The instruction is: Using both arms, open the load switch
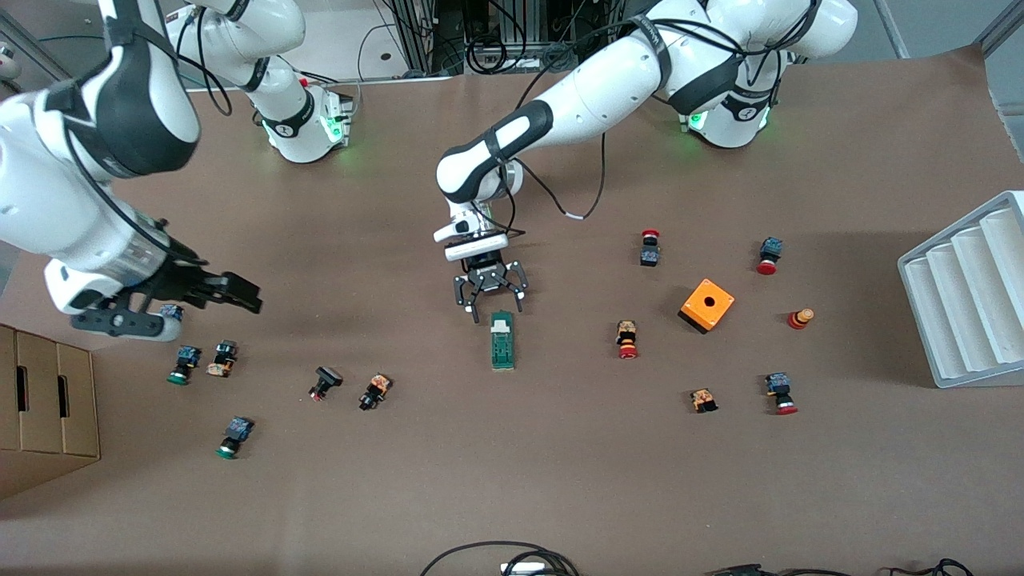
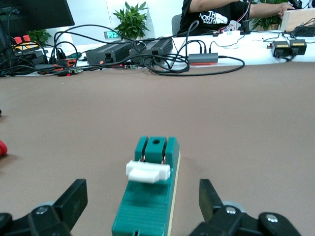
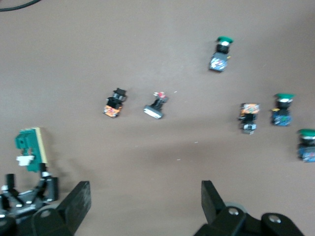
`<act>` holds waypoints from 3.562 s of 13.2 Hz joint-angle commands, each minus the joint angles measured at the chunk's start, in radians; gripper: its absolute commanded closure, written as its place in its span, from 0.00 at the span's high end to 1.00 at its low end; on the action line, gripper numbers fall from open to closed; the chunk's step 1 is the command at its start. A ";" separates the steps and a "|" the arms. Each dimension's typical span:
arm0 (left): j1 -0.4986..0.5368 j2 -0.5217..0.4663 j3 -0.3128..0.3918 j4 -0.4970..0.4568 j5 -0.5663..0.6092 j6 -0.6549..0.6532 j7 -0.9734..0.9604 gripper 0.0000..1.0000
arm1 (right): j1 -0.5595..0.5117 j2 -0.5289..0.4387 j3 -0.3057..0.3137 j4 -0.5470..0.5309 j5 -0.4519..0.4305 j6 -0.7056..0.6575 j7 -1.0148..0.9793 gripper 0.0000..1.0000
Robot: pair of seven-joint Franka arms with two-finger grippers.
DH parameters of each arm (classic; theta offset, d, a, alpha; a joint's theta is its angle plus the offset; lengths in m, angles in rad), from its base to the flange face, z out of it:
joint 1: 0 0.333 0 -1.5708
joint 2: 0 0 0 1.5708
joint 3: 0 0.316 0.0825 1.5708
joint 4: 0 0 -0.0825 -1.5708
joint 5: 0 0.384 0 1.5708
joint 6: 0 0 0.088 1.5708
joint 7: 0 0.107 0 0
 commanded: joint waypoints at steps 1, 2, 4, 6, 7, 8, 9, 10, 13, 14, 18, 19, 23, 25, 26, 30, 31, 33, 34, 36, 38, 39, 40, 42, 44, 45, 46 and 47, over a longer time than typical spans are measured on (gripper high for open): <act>-0.007 -0.091 0.002 -0.015 -0.092 0.012 0.062 1.00 | 0.007 -0.054 -0.033 -0.040 -0.053 -0.009 -0.103 1.00; -0.007 -0.119 0.001 -0.015 -0.124 0.024 0.076 1.00 | 0.014 -0.054 -0.053 -0.041 -0.055 -0.009 -0.155 1.00; -0.007 -0.177 -0.002 -0.015 -0.188 0.046 0.112 1.00 | 0.034 -0.049 -0.074 -0.049 -0.055 0.010 -0.233 1.00; -0.004 -0.235 -0.004 -0.015 -0.279 0.048 0.222 1.00 | 0.042 -0.051 -0.074 -0.067 -0.055 0.049 -0.233 1.00; -0.004 -0.261 -0.004 -0.012 -0.337 0.046 0.299 1.00 | 0.040 -0.054 -0.074 -0.073 -0.054 0.050 -0.233 1.00; -0.002 -0.289 -0.004 -0.012 -0.377 0.046 0.354 1.00 | 0.043 -0.064 -0.073 -0.079 -0.054 0.047 -0.233 1.00; 0.001 -0.315 -0.004 -0.010 -0.411 0.048 0.397 1.00 | 0.046 -0.066 -0.073 -0.087 -0.052 0.057 -0.238 1.00; 0.006 -0.344 -0.004 -0.009 -0.446 0.046 0.454 1.00 | 0.054 -0.075 -0.071 -0.089 -0.049 0.056 -0.226 1.00; 0.009 -0.409 -0.001 -0.004 -0.546 0.046 0.615 1.00 | 0.076 -0.080 -0.068 -0.081 -0.067 0.059 -0.132 1.00; 0.013 -0.423 -0.001 -0.004 -0.566 0.046 0.649 1.00 | 0.071 -0.083 -0.079 -0.078 -0.060 0.068 -0.135 1.00; 0.047 -0.478 0.002 -0.004 -0.658 0.046 0.821 1.00 | 0.076 -0.097 -0.145 -0.081 -0.060 0.060 -0.175 1.00; 0.052 -0.493 0.002 -0.004 -0.678 0.046 0.853 1.00 | 0.076 -0.095 -0.148 -0.081 -0.061 0.063 -0.230 1.00; 0.110 -0.577 0.004 0.002 -0.787 0.055 1.016 1.00 | 0.077 -0.092 -0.174 -0.086 -0.064 0.088 -0.296 1.00; 0.140 -0.626 0.007 0.005 -0.874 0.090 1.102 1.00 | 0.077 -0.089 -0.174 -0.086 -0.067 0.099 -0.304 1.00; 0.169 -0.646 0.007 0.005 -0.909 0.094 1.155 1.00 | 0.077 -0.089 -0.174 -0.086 -0.067 0.099 -0.304 1.00; 0.229 -0.703 0.025 0.005 -1.008 0.109 1.287 1.00 | 0.077 -0.089 -0.174 -0.086 -0.067 0.099 -0.302 1.00; 0.237 -0.719 0.034 0.003 -1.040 0.118 1.318 1.00 | 0.077 -0.087 -0.174 -0.086 -0.067 0.097 -0.302 1.00; 0.269 -0.752 0.045 0.003 -1.097 0.120 1.416 1.00 | 0.076 -0.081 -0.174 -0.081 -0.067 0.089 -0.302 1.00; 0.282 -0.765 0.062 0.005 -1.123 0.118 1.457 1.00 | 0.076 -0.080 -0.174 -0.076 -0.067 0.085 -0.302 1.00; 0.283 -0.789 0.106 0.006 -1.166 0.118 1.549 1.00 | 0.076 -0.058 -0.174 -0.063 -0.067 0.086 -0.302 1.00; 0.283 -0.815 0.169 0.008 -1.245 0.117 1.620 1.00 | 0.076 -0.058 -0.174 -0.063 -0.067 0.086 -0.302 1.00; 0.283 -0.829 0.194 0.008 -1.255 0.112 1.645 1.00 | 0.076 -0.058 -0.174 -0.063 -0.067 0.086 -0.302 1.00; 0.285 -0.835 0.215 0.009 -1.255 0.106 1.681 1.00 | 0.073 -0.057 -0.174 -0.061 -0.067 0.088 -0.302 1.00; 0.312 -0.835 0.237 0.040 -1.256 0.075 1.697 1.00 | 0.068 -0.054 -0.174 -0.063 -0.069 0.089 -0.302 1.00; 0.354 -0.835 0.237 0.054 -1.258 0.066 1.770 1.00 | 0.068 -0.052 -0.174 -0.060 -0.069 0.091 -0.302 1.00; 0.377 -0.835 0.237 0.066 -1.281 0.066 1.807 1.00 | 0.068 -0.052 -0.174 -0.060 -0.069 0.091 -0.302 1.00; 0.390 -0.838 0.239 0.075 -1.327 0.064 1.808 1.00 | 0.068 -0.052 -0.174 -0.060 -0.069 0.091 -0.302 1.00; 0.415 -0.851 0.239 0.075 -1.354 0.064 1.811 1.00 | 0.069 -0.052 -0.174 -0.060 -0.069 0.089 -0.302 1.00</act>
